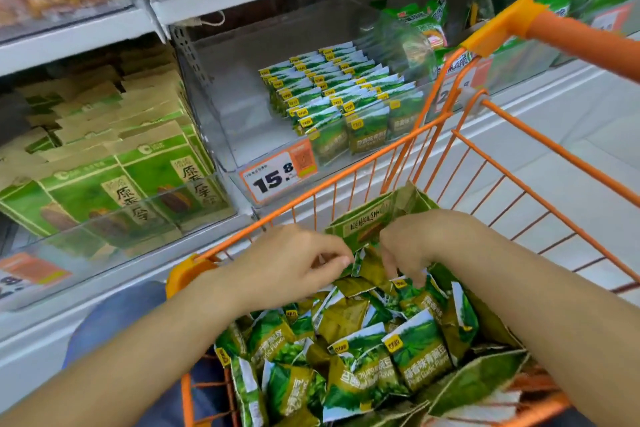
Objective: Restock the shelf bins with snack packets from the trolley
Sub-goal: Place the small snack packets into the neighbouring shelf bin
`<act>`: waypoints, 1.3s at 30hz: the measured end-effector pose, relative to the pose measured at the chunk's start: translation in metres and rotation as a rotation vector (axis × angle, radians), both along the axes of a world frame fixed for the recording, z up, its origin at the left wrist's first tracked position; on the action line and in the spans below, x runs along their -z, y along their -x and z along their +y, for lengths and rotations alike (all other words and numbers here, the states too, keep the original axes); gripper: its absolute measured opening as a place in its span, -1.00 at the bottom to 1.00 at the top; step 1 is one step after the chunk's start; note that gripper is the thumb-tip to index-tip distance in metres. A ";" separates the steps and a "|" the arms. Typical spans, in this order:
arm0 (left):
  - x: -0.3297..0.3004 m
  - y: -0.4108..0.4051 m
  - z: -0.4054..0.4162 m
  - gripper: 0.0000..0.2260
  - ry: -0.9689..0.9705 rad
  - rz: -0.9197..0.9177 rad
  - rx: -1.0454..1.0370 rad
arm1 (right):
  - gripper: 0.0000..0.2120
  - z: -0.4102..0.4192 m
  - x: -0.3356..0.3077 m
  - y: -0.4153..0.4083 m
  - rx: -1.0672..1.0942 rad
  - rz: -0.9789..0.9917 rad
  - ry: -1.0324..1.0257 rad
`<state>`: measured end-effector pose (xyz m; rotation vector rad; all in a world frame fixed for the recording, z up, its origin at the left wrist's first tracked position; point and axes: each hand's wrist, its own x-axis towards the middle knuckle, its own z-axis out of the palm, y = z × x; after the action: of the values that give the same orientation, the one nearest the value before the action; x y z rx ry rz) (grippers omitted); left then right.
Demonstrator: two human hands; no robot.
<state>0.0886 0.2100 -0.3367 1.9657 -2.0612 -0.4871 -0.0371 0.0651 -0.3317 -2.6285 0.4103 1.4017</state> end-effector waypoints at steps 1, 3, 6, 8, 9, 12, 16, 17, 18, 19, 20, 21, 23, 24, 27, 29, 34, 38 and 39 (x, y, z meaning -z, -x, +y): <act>0.003 -0.001 -0.001 -0.72 0.002 -0.027 0.007 | -0.61 -0.001 0.003 -0.001 0.004 0.011 -0.004; 0.004 -0.004 -0.005 -0.77 0.026 -0.029 -0.014 | -0.68 -0.004 0.006 -0.002 0.040 -0.012 -0.050; 0.004 -0.006 -0.005 -0.80 0.079 0.010 -0.066 | -0.82 -0.016 -0.006 0.003 0.235 -0.180 -0.294; 0.001 -0.005 -0.003 -0.69 0.061 -0.027 -0.075 | -0.91 -0.023 -0.025 0.010 0.411 -0.349 -0.466; 0.001 -0.004 -0.002 -0.61 0.038 -0.011 -0.080 | -0.94 -0.026 -0.033 0.014 0.478 -0.428 -0.541; -0.005 0.001 0.000 -0.48 -0.040 0.275 -0.146 | -0.90 -0.030 -0.045 0.017 0.541 -0.639 -0.652; -0.011 0.005 -0.006 -0.67 0.060 0.482 -0.253 | -0.90 -0.025 -0.046 0.011 0.599 -0.850 -0.728; -0.011 0.006 -0.008 -0.61 0.095 0.449 -0.274 | -0.91 -0.023 -0.044 0.010 0.612 -0.905 -0.746; -0.013 0.007 -0.009 -0.56 0.127 0.415 -0.313 | -0.92 -0.022 -0.043 0.008 0.631 -0.981 -0.755; -0.018 0.006 -0.010 -0.52 0.158 0.376 -0.352 | -0.93 -0.021 -0.042 0.006 0.650 -1.089 -0.733; -0.026 0.005 -0.011 -0.51 0.185 0.334 -0.378 | -0.94 -0.020 -0.041 0.005 0.660 -1.219 -0.671; -0.035 0.001 -0.013 -0.53 0.217 0.301 -0.400 | -0.93 -0.020 -0.041 0.005 0.640 -1.349 -0.531; -0.060 -0.012 -0.020 -0.69 0.340 0.264 -0.453 | -0.89 -0.024 -0.041 0.008 0.469 -1.450 -0.057; -0.070 -0.022 -0.026 -0.76 0.424 0.246 -0.495 | -0.86 -0.025 -0.042 0.010 0.377 -1.422 0.126; -0.085 -0.054 -0.052 -0.82 0.580 0.270 -0.605 | -0.83 -0.030 -0.038 0.011 0.312 -1.349 0.234; -0.086 -0.068 -0.075 -0.84 0.549 0.248 -0.650 | -0.83 -0.028 -0.035 0.010 0.300 -1.320 0.214; -0.071 -0.078 -0.125 -0.76 0.171 0.027 -0.641 | -0.83 -0.030 -0.035 0.009 0.300 -1.276 0.183; -0.062 -0.079 -0.142 -0.81 -0.038 0.017 -0.593 | -0.82 -0.031 -0.036 0.010 0.291 -1.263 0.205; -0.061 -0.080 -0.145 -0.77 -0.085 0.040 -0.582 | -0.82 -0.031 -0.037 0.010 0.285 -1.256 0.201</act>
<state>0.1687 0.0647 -0.2759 2.4387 -1.3589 -0.4779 -0.0468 0.0344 -0.2948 -2.7968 0.6695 -0.4748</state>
